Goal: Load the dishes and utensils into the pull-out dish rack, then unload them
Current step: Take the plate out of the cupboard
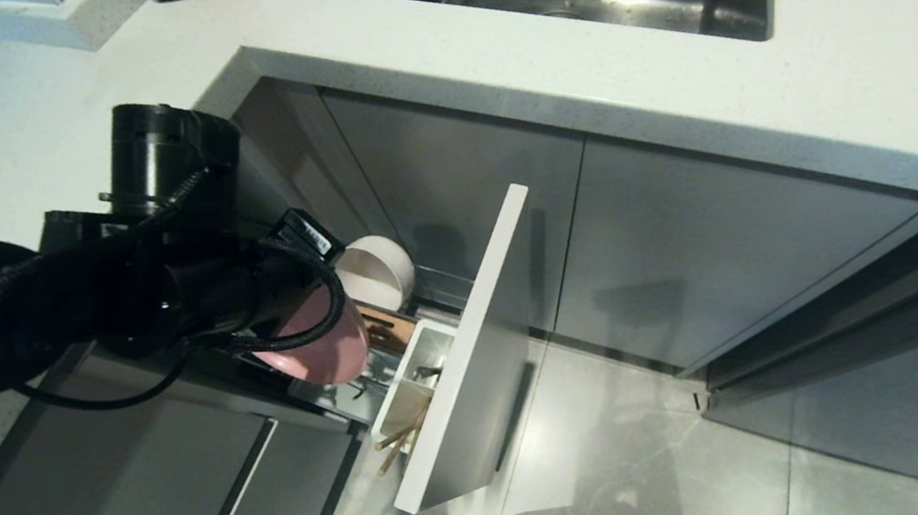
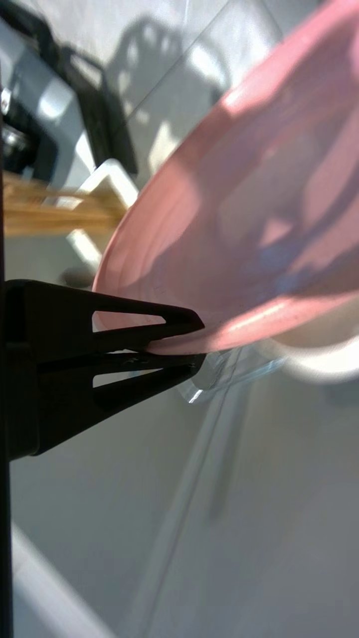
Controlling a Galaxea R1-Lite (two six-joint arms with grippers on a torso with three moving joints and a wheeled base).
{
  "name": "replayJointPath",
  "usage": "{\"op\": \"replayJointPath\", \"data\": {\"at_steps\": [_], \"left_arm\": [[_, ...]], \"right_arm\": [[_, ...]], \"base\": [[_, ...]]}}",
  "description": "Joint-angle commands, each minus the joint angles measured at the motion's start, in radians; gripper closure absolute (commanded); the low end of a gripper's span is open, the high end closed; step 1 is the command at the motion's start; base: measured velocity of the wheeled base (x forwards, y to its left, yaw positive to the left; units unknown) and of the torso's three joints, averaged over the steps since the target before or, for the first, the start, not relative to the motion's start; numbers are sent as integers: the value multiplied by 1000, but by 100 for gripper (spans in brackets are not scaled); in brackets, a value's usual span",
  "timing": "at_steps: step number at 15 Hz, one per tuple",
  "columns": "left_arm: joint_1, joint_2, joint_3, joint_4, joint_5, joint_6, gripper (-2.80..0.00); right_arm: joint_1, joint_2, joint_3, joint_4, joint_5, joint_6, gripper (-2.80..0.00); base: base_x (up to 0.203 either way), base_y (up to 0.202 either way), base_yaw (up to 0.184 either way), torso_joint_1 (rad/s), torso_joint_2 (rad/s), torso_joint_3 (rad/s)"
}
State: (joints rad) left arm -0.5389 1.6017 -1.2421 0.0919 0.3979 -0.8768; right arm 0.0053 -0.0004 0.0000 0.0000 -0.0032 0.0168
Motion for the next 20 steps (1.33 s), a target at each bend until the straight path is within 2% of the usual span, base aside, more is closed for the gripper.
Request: {"op": "replayJointPath", "data": {"at_steps": [1,4,6,7,11,14,16,18,20], "left_arm": [[-45,-73,-4,12,-6,-4,0],[-119,-159,-15,68,-9,1,0],[-149,-230,-22,89,-9,49,0],[-155,-265,-29,93,-10,98,0],[-158,-387,-97,89,-13,378,0],[-147,-462,-118,88,-14,524,0],[-71,-505,-132,93,-35,597,0],[63,-548,-152,102,-105,654,0],[207,-592,-166,144,-149,741,0]], "right_arm": [[1,0,2,0,0,0,0],[1,0,2,0,0,0,0],[1,0,2,0,0,1,0],[1,0,2,0,0,0,0],[1,0,2,0,0,0,0],[1,0,2,0,0,2,0],[1,0,2,-1,0,0,0],[1,0,2,0,0,0,0],[1,0,2,0,0,0,0]], "base": [[0,0,0,0,0,0],[0,0,0,0,0,0],[0,0,0,0,0,0],[0,0,0,0,0,0],[0,0,0,0,0,0],[0,0,0,0,0,0],[0,0,0,0,0,0],[0,0,0,0,0,0],[0,0,0,0,0,0]]}}
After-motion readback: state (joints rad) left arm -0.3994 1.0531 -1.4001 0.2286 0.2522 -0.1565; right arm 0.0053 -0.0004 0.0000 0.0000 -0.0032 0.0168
